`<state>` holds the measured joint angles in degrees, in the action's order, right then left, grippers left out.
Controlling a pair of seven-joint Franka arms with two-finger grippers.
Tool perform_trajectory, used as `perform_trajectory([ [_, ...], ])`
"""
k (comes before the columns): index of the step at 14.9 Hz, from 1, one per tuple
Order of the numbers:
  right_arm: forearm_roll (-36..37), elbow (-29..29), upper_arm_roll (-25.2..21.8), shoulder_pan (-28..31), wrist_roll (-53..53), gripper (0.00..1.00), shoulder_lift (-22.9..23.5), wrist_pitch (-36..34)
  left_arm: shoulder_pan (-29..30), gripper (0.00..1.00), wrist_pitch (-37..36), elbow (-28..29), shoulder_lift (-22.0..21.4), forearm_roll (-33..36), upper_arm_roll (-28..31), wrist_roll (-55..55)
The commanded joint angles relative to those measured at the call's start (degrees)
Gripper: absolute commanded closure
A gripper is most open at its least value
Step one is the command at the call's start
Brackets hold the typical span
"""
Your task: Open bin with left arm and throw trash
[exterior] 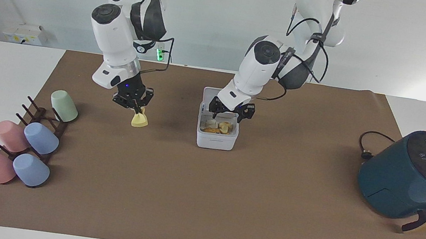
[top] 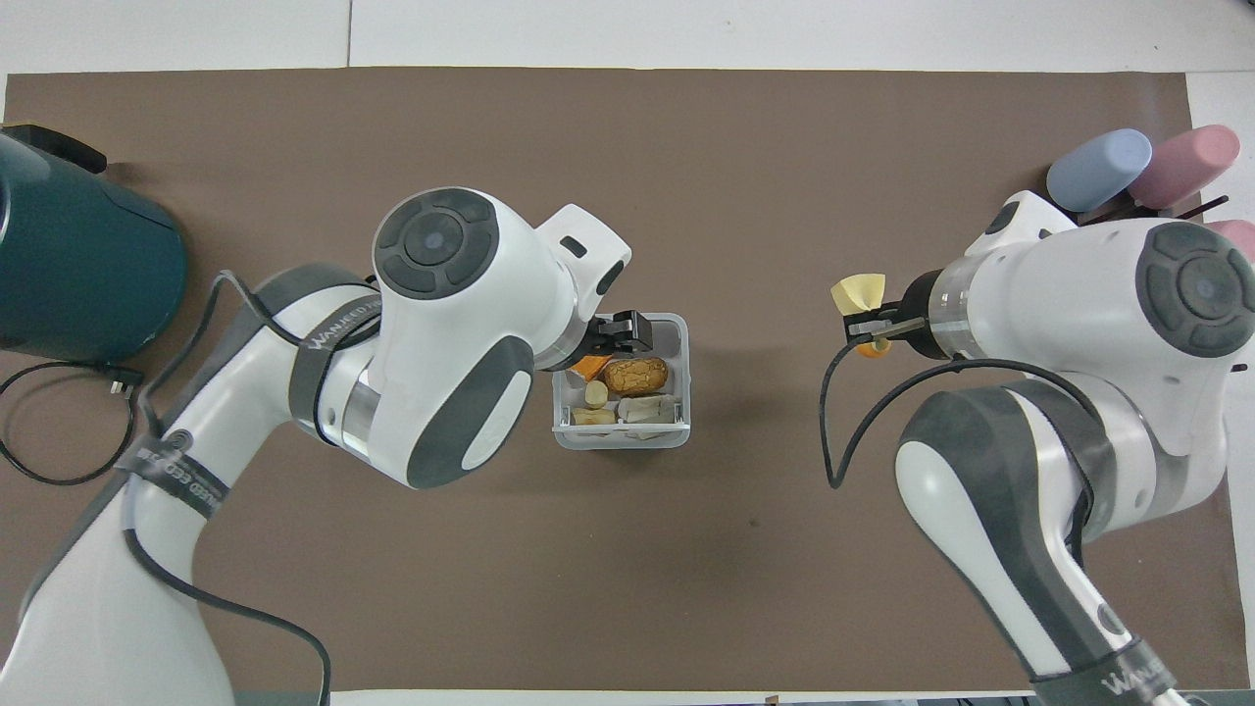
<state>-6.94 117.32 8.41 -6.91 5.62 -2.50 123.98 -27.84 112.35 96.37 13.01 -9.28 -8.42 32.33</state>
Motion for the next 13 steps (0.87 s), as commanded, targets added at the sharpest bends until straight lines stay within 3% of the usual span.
perform_trajectory([
  [1, -0.26, -0.69, 0.29, -5.28, 15.95, 1.00, 1.45, 2.48, 4.10, 0.00, -4.59, -2.86, -2.80, -0.74, 0.15, -0.51],
  [5, -9.12, -1.04, 0.47, -12.67, 29.35, 1.00, 4.60, 13.01, 14.54, 0.00, -9.41, -2.68, -8.69, -0.30, 0.15, -6.10],
  [11, -11.07, -0.60, 0.47, -18.40, 30.16, 1.00, 8.39, 18.84, 26.86, 0.00, -18.73, -2.16, -11.95, 7.34, 0.59, -29.30],
  [12, -11.07, -0.51, 0.47, -18.40, 30.15, 0.82, 8.22, 18.32, 28.62, 0.00, -20.31, -1.98, -12.48, 7.52, 0.59, -32.21],
  [13, -11.07, -0.42, 0.47, -18.49, 30.33, 0.01, 8.04, 18.23, 30.03, 0.00, -21.89, -1.98, -13.26, 7.61, 0.59, -33.46],
])
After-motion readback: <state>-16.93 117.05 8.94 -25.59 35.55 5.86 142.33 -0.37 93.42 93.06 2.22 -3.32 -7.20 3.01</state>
